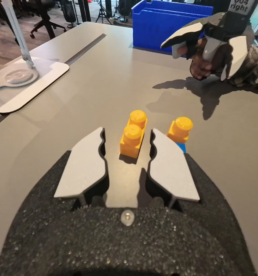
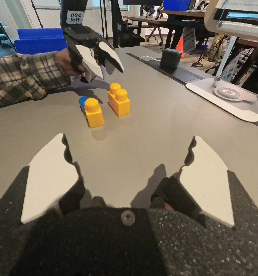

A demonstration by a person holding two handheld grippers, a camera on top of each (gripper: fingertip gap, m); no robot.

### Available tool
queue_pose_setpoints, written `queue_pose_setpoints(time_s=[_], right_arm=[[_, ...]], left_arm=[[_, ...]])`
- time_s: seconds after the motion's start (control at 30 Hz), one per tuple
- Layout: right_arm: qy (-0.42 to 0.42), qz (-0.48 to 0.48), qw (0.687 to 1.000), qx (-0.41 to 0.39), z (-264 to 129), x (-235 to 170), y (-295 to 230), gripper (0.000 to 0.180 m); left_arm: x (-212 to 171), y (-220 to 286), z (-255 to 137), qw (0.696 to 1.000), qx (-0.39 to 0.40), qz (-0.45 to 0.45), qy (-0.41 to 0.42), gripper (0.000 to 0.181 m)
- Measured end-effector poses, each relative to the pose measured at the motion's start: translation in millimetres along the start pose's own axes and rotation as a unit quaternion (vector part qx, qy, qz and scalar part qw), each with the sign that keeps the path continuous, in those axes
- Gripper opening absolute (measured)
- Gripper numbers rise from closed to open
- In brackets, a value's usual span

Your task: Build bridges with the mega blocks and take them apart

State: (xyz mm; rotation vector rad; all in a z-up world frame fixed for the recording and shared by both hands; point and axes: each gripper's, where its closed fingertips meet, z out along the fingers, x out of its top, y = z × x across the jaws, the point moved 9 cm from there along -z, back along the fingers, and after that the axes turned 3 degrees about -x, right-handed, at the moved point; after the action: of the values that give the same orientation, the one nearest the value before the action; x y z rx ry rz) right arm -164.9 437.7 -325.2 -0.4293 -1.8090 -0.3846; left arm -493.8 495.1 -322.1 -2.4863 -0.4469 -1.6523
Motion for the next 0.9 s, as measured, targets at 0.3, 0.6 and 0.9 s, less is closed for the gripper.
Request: queue_pose_setpoints(time_s=[0.3,0.6,0.9], right_arm=[[-0.025,-0.007,1.0,0.01,6.9,-1.4,-6.7,0.146],[-0.045,0.013,0.999,0.023,9.9,-3.5,-8.2,0.145],[-0.045,0.028,0.998,0.037,11.1,-3.2,-9.9,0.143]], left_arm=[[0.6,2.1,14.5,1.0,-0.001,0.02,-0.018,0.053],[-4.2,-1.4,17.4,1.0,-0.007,0.011,-0.021,0.053],[-3.4,0.3,25.3,0.998,-0.023,0.024,-0.046,0.048]])
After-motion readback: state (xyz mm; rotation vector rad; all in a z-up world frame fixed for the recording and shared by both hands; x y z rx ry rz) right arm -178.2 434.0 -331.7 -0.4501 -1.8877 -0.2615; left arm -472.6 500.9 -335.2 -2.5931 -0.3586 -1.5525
